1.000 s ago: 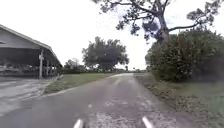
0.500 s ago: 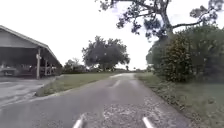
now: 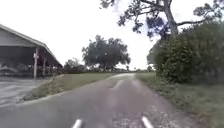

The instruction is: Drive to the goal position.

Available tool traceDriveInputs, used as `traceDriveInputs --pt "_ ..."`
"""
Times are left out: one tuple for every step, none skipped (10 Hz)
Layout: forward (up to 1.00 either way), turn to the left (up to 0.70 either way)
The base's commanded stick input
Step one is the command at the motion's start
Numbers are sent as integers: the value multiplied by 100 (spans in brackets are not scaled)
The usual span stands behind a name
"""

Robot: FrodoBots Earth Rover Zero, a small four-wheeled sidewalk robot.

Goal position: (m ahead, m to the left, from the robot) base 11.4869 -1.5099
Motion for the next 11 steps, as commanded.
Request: traceDriveInputs --pt "70 0" --pt "70 0" --pt "70 0" --pt "70 0" --pt "70 0" --pt "70 0" --pt "70 0" --pt "70 0" --pt "70 0" --pt "70 0" --pt "70 0"
